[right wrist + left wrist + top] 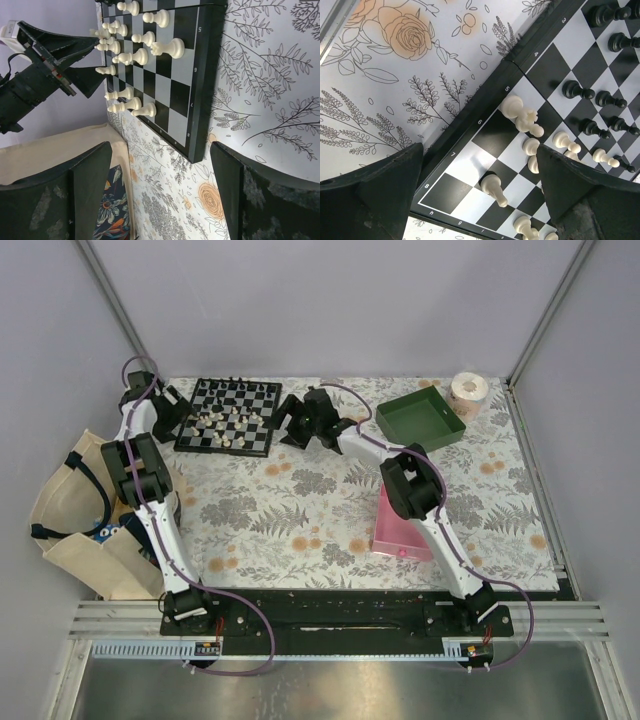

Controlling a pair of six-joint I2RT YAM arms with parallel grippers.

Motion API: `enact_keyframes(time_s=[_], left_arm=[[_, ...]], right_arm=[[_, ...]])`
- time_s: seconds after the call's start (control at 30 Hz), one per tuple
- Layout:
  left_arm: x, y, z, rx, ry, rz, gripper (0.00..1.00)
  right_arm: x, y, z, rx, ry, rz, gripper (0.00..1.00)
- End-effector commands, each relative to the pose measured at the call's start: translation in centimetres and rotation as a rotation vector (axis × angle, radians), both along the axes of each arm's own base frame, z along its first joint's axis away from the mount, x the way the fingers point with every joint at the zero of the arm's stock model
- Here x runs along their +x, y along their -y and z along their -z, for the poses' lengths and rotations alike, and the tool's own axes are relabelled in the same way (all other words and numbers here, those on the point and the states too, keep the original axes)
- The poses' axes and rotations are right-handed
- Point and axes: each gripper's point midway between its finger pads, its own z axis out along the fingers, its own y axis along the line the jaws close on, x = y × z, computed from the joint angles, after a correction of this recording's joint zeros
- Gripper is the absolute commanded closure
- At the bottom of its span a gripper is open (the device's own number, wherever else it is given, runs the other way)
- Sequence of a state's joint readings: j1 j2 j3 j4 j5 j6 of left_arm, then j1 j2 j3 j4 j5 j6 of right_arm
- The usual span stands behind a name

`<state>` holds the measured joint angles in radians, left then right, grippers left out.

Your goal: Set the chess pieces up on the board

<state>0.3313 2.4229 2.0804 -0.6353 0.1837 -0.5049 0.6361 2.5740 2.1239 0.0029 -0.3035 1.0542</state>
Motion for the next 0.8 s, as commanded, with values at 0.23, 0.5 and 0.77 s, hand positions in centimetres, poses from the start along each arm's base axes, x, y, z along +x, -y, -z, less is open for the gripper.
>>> enact_keyframes(time_s=[0.23, 0.5, 0.77], left_arm=[[-0.4, 4.1, -0.4, -0.096, 0.043, 0.127, 0.02], [-1.5, 6.7, 0.0, -0.107, 0.030, 0.186, 0.02], [-2.0, 8.2, 0.1, -0.142, 0.047, 0.193, 0.05]], right_arm=[[1.2, -0.8, -0.3, 0.032, 0.012, 0.028, 0.10], [2.4, 0.6, 0.6, 0.037, -0.017, 0.052, 0.09], [3.2, 1.9, 1.6, 0.031, -0.028, 0.045, 0.08]])
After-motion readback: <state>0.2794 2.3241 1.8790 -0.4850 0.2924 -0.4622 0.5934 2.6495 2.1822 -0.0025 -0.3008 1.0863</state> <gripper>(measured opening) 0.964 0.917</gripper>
